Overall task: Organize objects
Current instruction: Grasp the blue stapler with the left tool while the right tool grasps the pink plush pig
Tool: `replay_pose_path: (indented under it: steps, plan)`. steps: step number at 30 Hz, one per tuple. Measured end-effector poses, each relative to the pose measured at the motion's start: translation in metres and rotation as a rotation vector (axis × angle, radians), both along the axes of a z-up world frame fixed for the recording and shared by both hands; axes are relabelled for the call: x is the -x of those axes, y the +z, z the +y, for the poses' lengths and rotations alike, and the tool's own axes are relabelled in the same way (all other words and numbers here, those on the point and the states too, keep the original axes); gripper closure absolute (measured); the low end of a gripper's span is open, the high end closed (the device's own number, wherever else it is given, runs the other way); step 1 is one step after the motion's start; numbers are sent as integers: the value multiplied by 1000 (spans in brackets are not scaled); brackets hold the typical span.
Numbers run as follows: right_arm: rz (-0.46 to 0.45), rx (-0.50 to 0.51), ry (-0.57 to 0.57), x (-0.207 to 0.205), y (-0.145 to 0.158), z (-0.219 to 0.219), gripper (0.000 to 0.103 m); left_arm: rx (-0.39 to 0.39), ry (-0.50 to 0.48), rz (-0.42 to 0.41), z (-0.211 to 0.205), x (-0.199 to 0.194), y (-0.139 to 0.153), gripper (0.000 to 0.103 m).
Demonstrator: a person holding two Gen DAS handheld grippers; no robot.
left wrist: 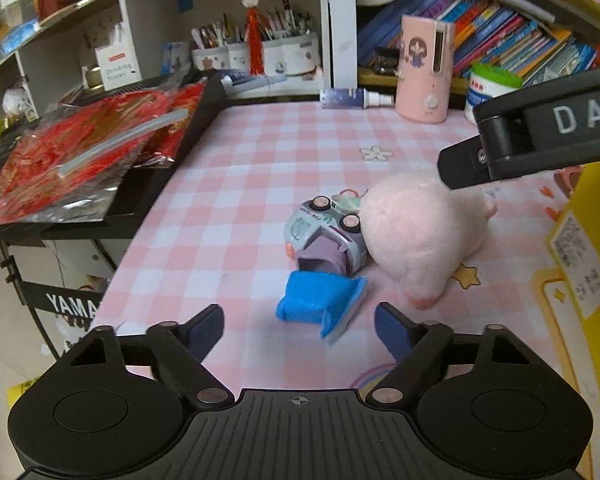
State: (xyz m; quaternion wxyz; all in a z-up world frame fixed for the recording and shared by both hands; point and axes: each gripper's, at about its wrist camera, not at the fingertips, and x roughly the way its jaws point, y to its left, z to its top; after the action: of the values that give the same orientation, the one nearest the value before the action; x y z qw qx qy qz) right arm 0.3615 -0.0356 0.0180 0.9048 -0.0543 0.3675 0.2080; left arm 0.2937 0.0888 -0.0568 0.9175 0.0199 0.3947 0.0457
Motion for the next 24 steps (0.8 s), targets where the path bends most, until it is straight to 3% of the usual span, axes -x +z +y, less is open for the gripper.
replay_pose_path:
  steps: [4,8,13,24]
  plan:
    - [41,18,16,-17,-10,7,8,16,-2,12,1,-18,-10,29]
    - [82,18,-1,-32,-18,10,8,33,-4,32,1,-28,-19,44]
    - [136,20,36,-44,-29,18,5,47,-53,-2,1,-27,-21,59]
    - [166,94,88,-58,-55,41,0,107,15,4,21,-4,-5,63]
